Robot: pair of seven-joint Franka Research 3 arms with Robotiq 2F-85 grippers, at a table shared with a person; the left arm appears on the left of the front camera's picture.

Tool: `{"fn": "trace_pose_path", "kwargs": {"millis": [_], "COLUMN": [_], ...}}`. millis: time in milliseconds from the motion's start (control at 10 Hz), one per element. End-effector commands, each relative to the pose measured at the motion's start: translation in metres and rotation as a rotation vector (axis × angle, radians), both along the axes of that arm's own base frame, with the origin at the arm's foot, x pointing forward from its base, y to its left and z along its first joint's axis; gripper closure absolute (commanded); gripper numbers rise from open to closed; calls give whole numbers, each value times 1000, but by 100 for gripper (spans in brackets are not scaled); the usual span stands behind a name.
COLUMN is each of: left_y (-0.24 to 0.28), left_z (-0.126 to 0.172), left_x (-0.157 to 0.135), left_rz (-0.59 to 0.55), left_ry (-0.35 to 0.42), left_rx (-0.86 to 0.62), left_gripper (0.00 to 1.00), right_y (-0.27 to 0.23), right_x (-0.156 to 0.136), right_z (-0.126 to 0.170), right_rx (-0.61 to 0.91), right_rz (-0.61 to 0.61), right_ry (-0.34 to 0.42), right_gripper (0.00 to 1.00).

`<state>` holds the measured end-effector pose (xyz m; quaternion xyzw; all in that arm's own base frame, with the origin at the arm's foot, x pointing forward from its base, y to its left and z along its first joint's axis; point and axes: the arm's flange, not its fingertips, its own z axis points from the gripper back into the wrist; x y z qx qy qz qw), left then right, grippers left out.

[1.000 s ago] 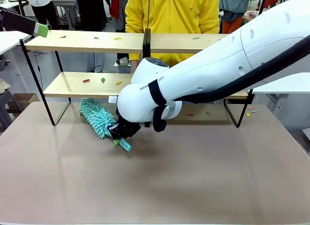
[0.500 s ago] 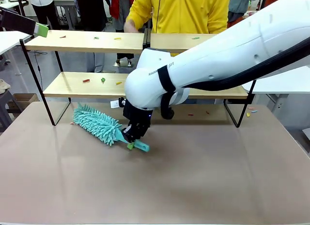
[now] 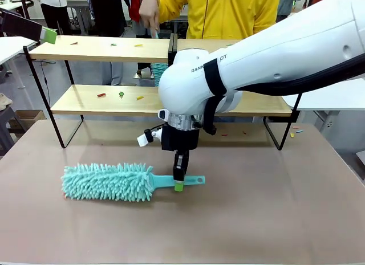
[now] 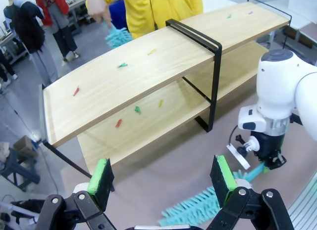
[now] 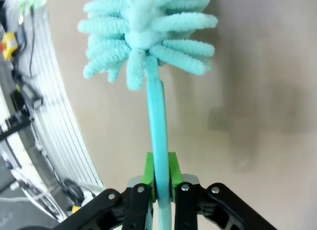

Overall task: Clean the shelves.
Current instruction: Clean a randomly selected level of the Shelf with the Duster.

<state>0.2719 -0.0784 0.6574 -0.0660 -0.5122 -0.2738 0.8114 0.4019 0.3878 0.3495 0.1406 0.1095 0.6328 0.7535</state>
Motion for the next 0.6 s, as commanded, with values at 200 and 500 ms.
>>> {"fn": "trace_pose_path", "kwargs": {"millis": [200,500], "left_y": [1,1], "left_z": [-1,-1], "left_x": [0,0], "left_rz": [0,0], "left_ry": [-3,-3], "left_rx": [8,8], "left_gripper": [0,0], "right_y": [-49,-92], "right_x": [-13,-41], "right_z": [29,55], "right_rx": [355,465], "right_rz": [-6,35], "right_ry": [-44,107], "right_gripper": [88,88]}}
